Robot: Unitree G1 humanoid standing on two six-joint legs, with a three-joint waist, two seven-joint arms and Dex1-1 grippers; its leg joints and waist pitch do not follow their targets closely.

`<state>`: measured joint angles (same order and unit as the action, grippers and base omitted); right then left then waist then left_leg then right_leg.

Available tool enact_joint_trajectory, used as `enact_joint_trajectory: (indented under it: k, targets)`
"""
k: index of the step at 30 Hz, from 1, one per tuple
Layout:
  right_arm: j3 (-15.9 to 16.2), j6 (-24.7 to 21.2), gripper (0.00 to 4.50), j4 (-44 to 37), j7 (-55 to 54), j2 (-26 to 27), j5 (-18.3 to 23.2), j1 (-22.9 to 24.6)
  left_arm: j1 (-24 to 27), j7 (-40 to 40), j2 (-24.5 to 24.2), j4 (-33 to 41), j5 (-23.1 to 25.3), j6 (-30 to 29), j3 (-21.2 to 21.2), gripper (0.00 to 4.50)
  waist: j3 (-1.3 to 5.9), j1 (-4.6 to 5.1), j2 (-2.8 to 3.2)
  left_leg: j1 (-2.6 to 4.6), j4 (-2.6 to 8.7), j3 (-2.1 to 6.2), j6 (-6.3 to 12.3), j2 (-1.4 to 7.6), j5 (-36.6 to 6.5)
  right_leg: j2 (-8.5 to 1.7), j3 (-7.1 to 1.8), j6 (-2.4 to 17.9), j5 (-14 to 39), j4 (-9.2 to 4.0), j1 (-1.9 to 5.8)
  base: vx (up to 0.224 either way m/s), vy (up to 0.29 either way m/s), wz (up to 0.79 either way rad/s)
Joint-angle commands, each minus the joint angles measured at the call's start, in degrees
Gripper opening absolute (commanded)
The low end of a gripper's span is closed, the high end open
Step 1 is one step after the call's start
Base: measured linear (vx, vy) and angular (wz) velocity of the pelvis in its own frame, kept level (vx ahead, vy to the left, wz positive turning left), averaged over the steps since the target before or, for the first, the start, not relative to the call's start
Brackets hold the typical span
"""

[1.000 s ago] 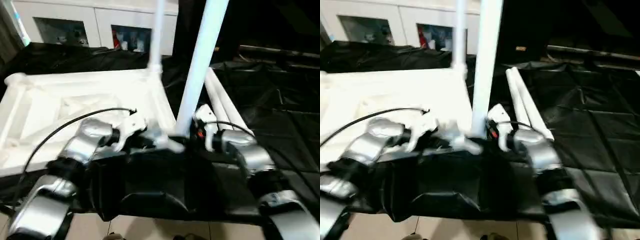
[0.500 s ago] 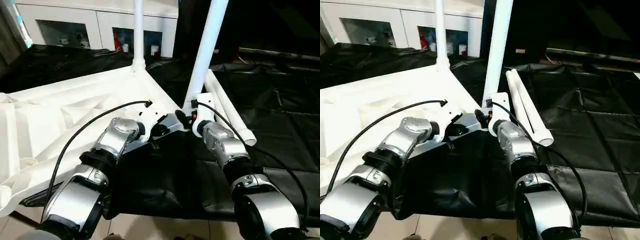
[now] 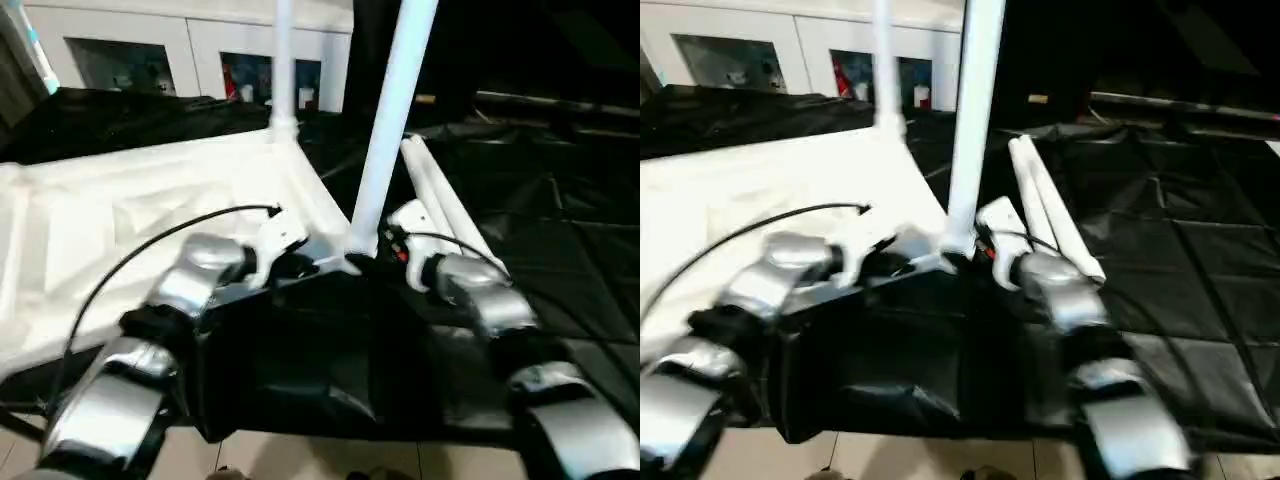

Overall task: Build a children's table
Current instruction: Rotate leg to tighten

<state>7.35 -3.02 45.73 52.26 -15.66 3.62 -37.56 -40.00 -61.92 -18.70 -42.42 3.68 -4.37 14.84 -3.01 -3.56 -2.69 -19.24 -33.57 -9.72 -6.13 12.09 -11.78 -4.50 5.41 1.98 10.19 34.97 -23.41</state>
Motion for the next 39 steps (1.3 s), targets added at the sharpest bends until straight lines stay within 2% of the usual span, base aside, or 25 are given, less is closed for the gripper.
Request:
enact_joint_trajectory:
  k: [1,2,5,8,9,12,14,16,19,22,25,28,29,30,31,33,35,36,39]
  targets:
    - [0.33,0.25,3.47,-2.17,3.64,-1.29,0.47,0.72,0.94,-4.54,0.32,2.43,-2.68,1.94,1.29,0.0,3.83,-0.12,0.09,-0.58,3.44,-0.29,5.8,1.4,-4.76,-3.83,-3.36,13.72,6.56,-3.26,3.72,0.0,0.0,0.0]
    - [0.26,0.19,3.47,-2.31,3.96,-1.45,0.61,0.73,1.04,-4.89,0.18,2.61,-2.75,1.95,1.29,0.0,3.85,-0.18,0.23,-0.52,3.45,-0.32,5.78,1.43,-4.65,-3.83,-3.36,14.04,6.01,-3.2,3.71,0.0,0.0,0.0]
    - [-0.88,-1.66,3.47,-4.48,7.52,-2.49,3.11,0.92,2.24,-8.77,-1.29,4.54,-3.89,2.36,1.15,0.0,3.93,-0.37,0.08,-0.76,3.35,-0.34,5.97,1.47,-3.91,-3.77,-3.33,14.34,4.24,-2.88,3.95,0.0,0.0,0.0]
    - [-0.13,-1.95,3.47,-4.71,9.25,-2.77,3.11,1.13,2.41,-9.57,-1.66,4.8,-3.88,2.27,0.98,0.0,3.96,-0.52,0.12,-0.86,3.2,-0.43,6.12,1.38,-3.49,-3.7,-3.26,14.42,4.06,-2.85,3.77,0.0,0.0,0.0]
    - [0.11,-1.99,3.32,-4.74,9.63,-2.86,3.12,1.21,2.44,-9.69,-1.69,4.89,-3.78,2.18,0.95,0.0,3.92,-0.59,0.09,-0.83,3.21,-0.43,5.83,1.4,-3.94,-3.72,-3.25,14.29,4.99,-2.95,3.71,0.0,0.0,0.0]
    - [-0.02,-2.04,3.32,-4.61,9.6,-2.49,3.21,1.34,2.37,-9.55,-1.75,4.9,-3.63,2.16,0.88,0.0,3.85,-0.69,0.08,-0.8,3.26,-0.43,4.96,1.35,-5.06,-3.77,-3.29,13.61,7.19,-3.16,3.65,0.0,0.0,0.0]
    - [-0.07,-2.37,3.04,-4.92,9.79,-2.13,3.31,1.57,2.34,-9.64,-1.76,4.94,-3.62,2.07,0.79,0.0,3.85,-0.71,0.14,-0.81,3.32,-0.37,4.59,1.36,-5.17,-3.78,-3.29,13.24,7.81,-3.22,3.66,0.0,0.0,0.0]
    - [-0.02,-2.87,2.93,-5.7,10.09,-2.05,3.47,2.02,2.41,-9.81,-1.79,5.18,-3.61,1.9,0.74,0.0,3.9,-0.74,0.09,-0.81,3.3,-0.37,4.44,1.32,-4.85,-3.72,-3.32,13.04,7.3,-3.18,3.71,0.0,0.0,0.0]
    - [0.03,-3.16,2.79,-6.26,10.34,-2.04,3.67,2.5,2.47,-9.86,-1.76,5.17,-3.51,1.92,0.71,0.0,4.08,-0.77,0.11,-0.89,3.15,-0.38,5.05,1.29,-2.91,-3.61,-3.3,13.74,3.66,-2.7,3.76,0.0,0.0,0.0]
    - [-0.18,-3.28,2.77,-6.12,9.44,-1.78,3.65,3.24,2.41,-8.49,-1.33,4.6,-3.01,1.71,0.55,0.0,4.01,-0.82,0.11,-0.89,3.16,-0.41,5.06,1.28,-3.53,-3.67,-3.27,13.69,4.59,-2.87,3.75,0.0,0.0,0.0]
    - [-0.39,-2.93,2.76,-4.13,5.42,-1.21,2.17,3.33,1.72,-4.68,-0.01,3.14,-2.4,0.97,-0.18,0.0,3.93,-0.77,0.1,-0.81,3.22,-0.4,4.46,1.22,-4.2,-3.71,-3.32,13.25,6.03,-3.12,3.66,0.0,0.0,0.0]
    - [-1.71,-3.51,2.76,-0.86,-3.18,0.77,0.68,2.98,-0.02,3.36,2.81,0.28,-1.12,-0.36,-1.51,0.0,3.68,-0.61,0.07,-0.64,3.38,-0.4,3.23,1.15,-5.79,-3.7,-3.35,12.1,10.0,-3.65,3.44,0.0,0.0,0.0]
    - [-3.79,-4.78,2.76,1.68,-10.88,3.3,0.93,2.34,-1.4,9.25,5.31,-1.64,-0.29,-2.71,-2.19,0.0,3.7,-0.56,-0.13,-0.67,3.41,-0.34,2.56,1.05,-6.29,-3.81,-3.32,11.26,12.21,-3.8,3.62,0.0,0.0,0.0]
    - [-4.53,-5.2,2.76,2.45,-13.39,4.16,1.13,2.12,-1.84,11.13,6.16,-2.25,-0.12,-3.48,-2.45,0.0,3.46,-0.38,-0.08,-0.39,3.5,-0.43,1.98,0.94,-6.97,-3.63,-3.31,10.41,15.01,-4.27,3.25,0.0,0.0,0.0]
    - [-7.23,-6.87,2.76,4.78,-21.66,7.42,2.41,1.23,-3.33,16.8,9.35,-4.14,-0.21,-6.3,-3.54,0.0,3.6,-0.34,-0.14,-0.45,3.53,-0.29,1.47,0.91,-7.24,-3.8,-3.26,9.61,17.1,-4.36,3.49,0.0,0.0,0.0]
    - [-8.76,-7.42,2.75,5.84,-26.32,9.97,3.59,0.59,-4.35,20.43,11.63,-5.35,-0.09,-7.64,-4.0,0.0,3.46,-0.35,-0.04,-0.24,3.6,-0.23,1.1,0.84,-7.87,-3.78,-3.22,8.96,18.92,-4.7,3.27,0.0,0.0,0.0]
    - [-10.26,-7.97,2.75,6.69,-29.73,12.58,5.06,-0.36,-4.83,21.97,13.28,-5.82,0.33,-7.92,-3.59,0.0,3.41,-0.23,-0.09,-0.26,3.66,-0.25,1.77,0.75,-8.55,-3.76,-3.19,8.43,19.61,-5.0,3.2,0.0,0.0,0.0]
    - [-10.76,-7.91,2.75,7.53,-32.14,14.95,5.69,-1.48,-5.04,22.77,14.48,-6.01,0.85,-7.96,-2.98,0.0,3.57,-0.14,0.09,-0.39,3.69,-0.16,1.99,0.71,-8.46,-3.77,-3.18,8.29,19.11,-4.95,3.36,0.0,0.0,0.0]
    - [-9.22,-6.18,2.75,7.82,-32.95,16.6,4.07,-2.23,-5.13,22.87,15.31,-6.18,1.43,-7.6,-2.44,0.0,3.64,0.07,0.21,-0.47,3.74,-0.1,2.27,0.78,-8.04,-3.7,-3.13,8.7,16.75,-4.72,3.37,0.0,0.0,0.0]
